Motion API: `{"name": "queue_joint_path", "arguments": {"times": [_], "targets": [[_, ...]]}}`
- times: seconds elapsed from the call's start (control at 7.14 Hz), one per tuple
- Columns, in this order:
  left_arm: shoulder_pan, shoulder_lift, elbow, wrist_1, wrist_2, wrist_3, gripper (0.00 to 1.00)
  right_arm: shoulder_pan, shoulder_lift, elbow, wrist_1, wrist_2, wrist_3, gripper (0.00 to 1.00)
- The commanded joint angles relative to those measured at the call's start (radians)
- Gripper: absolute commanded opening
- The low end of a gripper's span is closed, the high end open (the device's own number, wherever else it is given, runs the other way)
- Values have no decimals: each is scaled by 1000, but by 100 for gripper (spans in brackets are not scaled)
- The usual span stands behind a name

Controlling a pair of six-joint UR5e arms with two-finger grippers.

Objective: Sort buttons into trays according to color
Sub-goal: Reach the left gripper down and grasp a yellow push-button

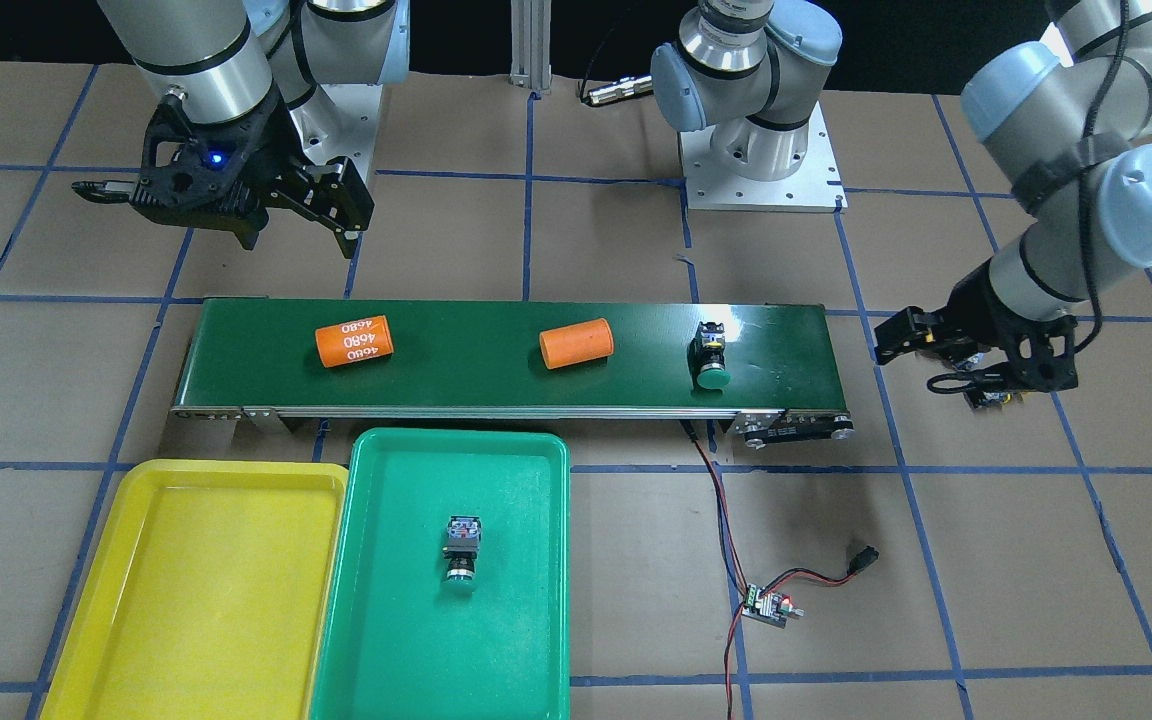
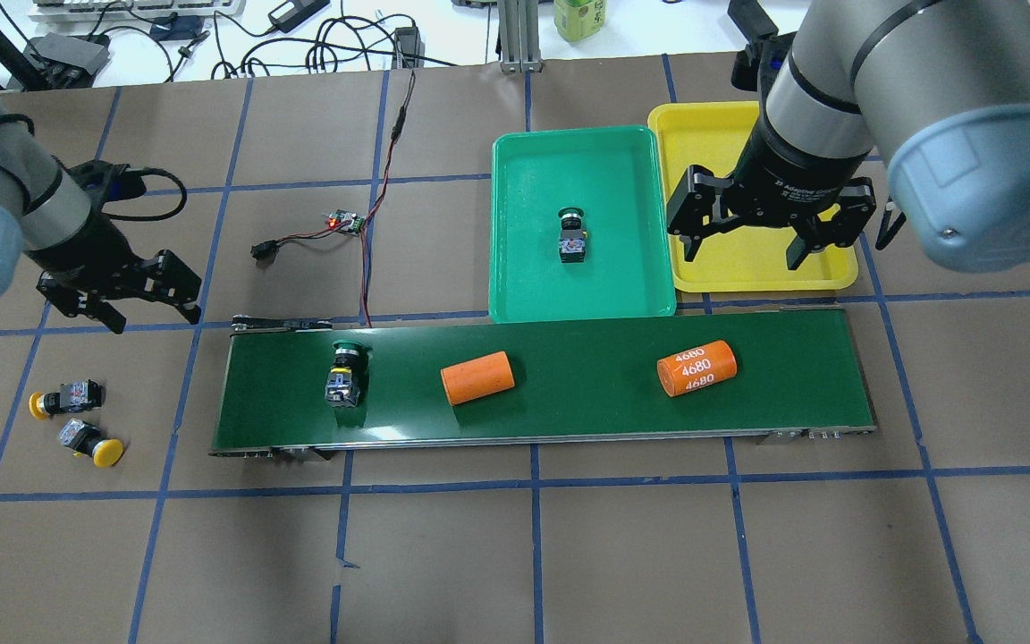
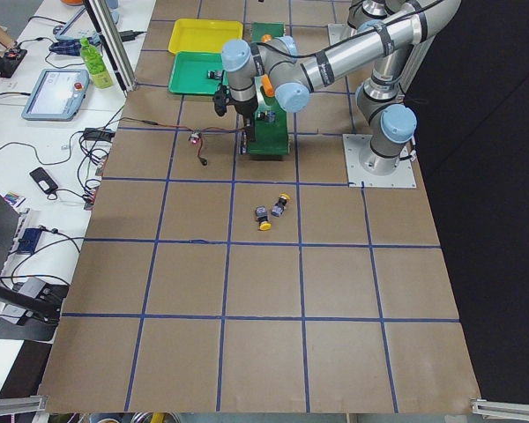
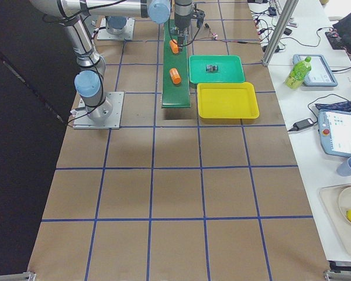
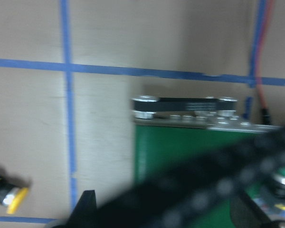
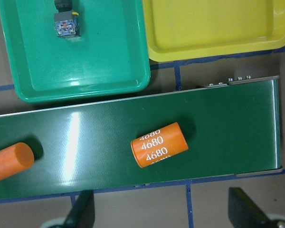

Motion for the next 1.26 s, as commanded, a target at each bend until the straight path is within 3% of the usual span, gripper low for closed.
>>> {"name": "queue_joint_path", "arguments": {"times": [0.0, 0.42, 0.7, 1.12], "targets": [[182, -73, -21, 76, 14, 175, 100, -20, -22, -5, 38, -25, -18, 100], [254, -123, -121, 342, 16, 211, 100, -17, -36, 1, 40, -68, -14, 100], [302, -162, -121, 355, 14, 116, 100, -14, -37, 9, 38, -68, -11, 100], [317, -207, -101, 363, 46, 119, 100, -11, -39, 9, 35, -68, -8, 100]]}}
